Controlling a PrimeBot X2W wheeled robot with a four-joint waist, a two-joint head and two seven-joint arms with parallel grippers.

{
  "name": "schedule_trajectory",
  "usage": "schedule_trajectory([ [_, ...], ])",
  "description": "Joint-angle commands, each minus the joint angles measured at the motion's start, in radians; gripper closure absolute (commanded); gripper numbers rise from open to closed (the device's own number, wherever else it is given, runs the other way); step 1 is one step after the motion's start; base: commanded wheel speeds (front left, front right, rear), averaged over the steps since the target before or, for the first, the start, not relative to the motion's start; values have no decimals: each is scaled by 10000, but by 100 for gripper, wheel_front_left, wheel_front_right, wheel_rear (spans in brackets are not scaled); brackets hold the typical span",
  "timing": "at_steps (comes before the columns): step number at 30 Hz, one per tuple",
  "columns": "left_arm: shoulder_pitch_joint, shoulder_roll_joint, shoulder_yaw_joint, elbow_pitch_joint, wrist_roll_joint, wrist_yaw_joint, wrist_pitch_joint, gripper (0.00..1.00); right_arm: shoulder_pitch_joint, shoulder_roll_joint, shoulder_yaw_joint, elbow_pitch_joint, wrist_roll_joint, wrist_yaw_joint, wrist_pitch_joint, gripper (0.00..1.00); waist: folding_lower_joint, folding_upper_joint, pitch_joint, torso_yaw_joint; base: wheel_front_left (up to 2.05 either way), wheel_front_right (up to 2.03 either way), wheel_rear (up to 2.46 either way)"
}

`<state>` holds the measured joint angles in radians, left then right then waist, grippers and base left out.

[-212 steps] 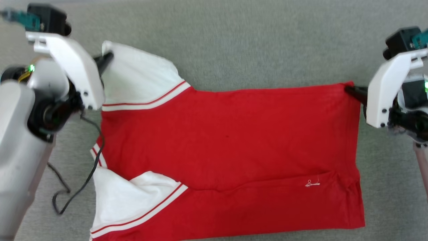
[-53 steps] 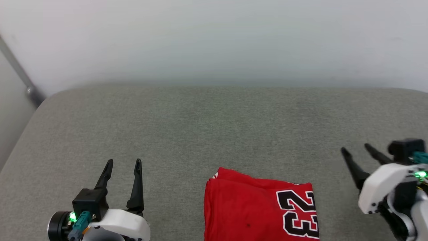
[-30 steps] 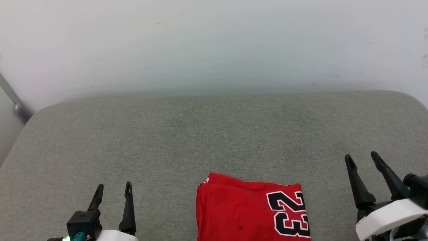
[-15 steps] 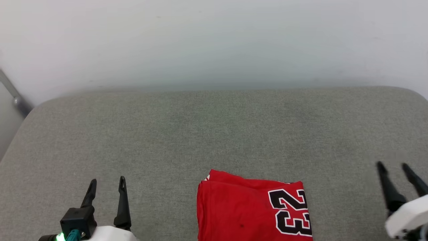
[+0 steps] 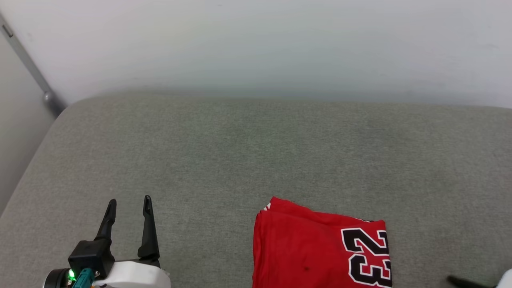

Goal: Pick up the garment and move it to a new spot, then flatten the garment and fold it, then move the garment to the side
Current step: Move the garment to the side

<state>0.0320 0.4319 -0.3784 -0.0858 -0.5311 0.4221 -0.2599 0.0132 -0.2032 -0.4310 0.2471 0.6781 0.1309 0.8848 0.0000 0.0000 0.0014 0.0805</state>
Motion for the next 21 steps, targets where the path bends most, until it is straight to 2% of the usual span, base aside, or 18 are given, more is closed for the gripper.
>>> schedule_trajectory([
  [1,-143,-39,40,27,71,-68,-61,0,-161,244,-33,149,132,-4,316,0,0,0,85,137,0,0,0],
  [5,-273,-209,82,90,204,-188,-66,0,-684,1231,-617,1040,1312,-4,1629,0,0,0,235,346,0,0,0],
  [9,-472,-324,54,189,301,-340,-60,0,-1305,1542,-940,2139,2272,-6,2261,0,0,0,407,503,0,0,0],
  [14,-690,-436,9,379,375,-468,-61,0,-2115,1580,-424,3868,3663,-6,2117,0,0,0,558,647,0,0,0],
  [17,-824,-472,3,453,435,-509,-60,0,-2499,1612,274,4524,4130,-6,1824,0,0,0,597,652,0,0,0],
  [18,-830,-474,4,478,435,-530,-61,0,-2556,1616,490,4636,4211,-6,1720,30,0,0,581,649,0,0,0],
  [19,-824,-476,-3,505,441,-540,-61,0,-2607,1610,672,4644,4268,-6,1582,74,0,0,556,644,0,0,0],
  [20,-821,-478,5,528,463,-555,-61,0,-2625,1601,830,4634,4290,-6,1458,100,0,0,529,636,0,0,0],
  [21,-808,-475,27,544,476,-553,-61,0,-2606,1600,966,4597,4237,-6,1335,100,0,0,486,613,0,0,0],
])
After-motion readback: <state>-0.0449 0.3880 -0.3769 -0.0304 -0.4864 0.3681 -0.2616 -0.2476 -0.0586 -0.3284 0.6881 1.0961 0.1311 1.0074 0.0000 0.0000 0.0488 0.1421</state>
